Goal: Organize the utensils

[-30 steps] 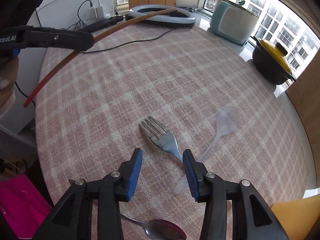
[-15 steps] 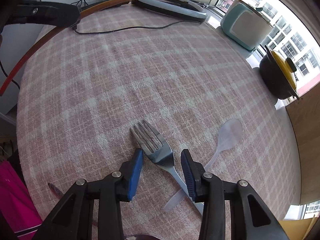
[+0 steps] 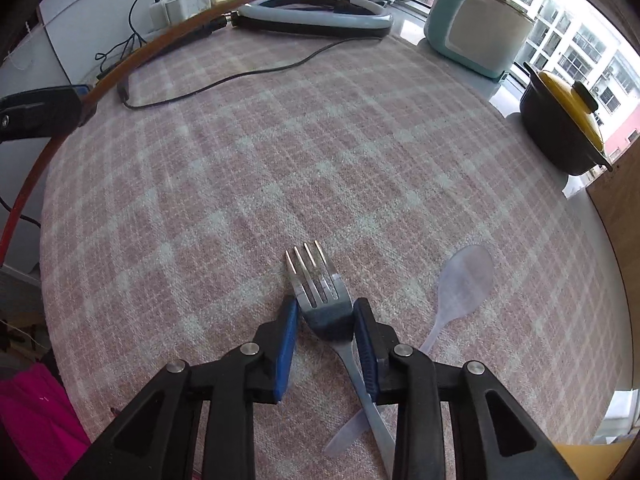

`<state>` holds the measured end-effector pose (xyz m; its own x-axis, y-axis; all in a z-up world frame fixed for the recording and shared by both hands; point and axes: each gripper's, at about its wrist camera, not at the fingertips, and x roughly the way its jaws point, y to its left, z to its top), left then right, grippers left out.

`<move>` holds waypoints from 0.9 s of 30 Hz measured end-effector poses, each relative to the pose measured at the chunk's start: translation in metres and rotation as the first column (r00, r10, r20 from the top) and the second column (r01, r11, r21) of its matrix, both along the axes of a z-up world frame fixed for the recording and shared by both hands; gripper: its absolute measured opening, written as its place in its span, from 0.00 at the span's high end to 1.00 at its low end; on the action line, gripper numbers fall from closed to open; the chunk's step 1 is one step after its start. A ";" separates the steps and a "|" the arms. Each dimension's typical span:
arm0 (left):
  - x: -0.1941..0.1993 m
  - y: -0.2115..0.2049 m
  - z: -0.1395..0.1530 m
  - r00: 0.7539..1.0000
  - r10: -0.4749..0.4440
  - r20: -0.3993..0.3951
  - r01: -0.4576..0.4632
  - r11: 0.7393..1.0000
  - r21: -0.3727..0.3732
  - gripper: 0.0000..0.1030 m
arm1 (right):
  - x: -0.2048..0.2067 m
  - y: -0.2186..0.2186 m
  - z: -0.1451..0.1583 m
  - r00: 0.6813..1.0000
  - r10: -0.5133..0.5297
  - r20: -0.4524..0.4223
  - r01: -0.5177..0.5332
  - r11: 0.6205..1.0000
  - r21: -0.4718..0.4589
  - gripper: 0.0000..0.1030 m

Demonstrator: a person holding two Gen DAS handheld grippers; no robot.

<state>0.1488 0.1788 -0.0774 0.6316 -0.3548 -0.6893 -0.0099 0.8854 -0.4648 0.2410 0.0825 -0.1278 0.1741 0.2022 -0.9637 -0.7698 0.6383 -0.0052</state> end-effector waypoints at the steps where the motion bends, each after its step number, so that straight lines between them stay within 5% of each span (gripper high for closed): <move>1: 0.000 0.000 0.001 1.000 0.002 0.000 -0.002 1.000 0.001 0.97 | 0.001 0.000 0.000 1.000 -0.004 0.003 0.004 1.000 0.009 0.72; 7: 0.001 0.003 0.005 1.000 0.011 0.010 -0.011 1.000 0.001 0.97 | -0.003 -0.006 0.011 0.998 -0.026 0.057 0.025 0.999 0.034 0.76; 12: 0.003 -0.004 0.017 0.999 0.009 0.046 -0.008 1.000 -0.008 0.97 | -0.010 -0.030 0.044 0.988 -0.111 0.109 0.095 0.985 0.141 0.76; 27: 0.019 -0.074 0.050 0.986 -0.066 0.155 0.070 0.997 -0.020 0.97 | -0.031 -0.126 0.118 0.889 -0.406 0.211 0.295 0.862 0.412 0.78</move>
<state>0.1680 0.1044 -0.0270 0.7035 -0.4168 -0.5756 0.1239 0.8694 -0.4782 0.2105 -0.0437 -0.0096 0.5513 0.3971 -0.7337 -0.4945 0.8639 0.0959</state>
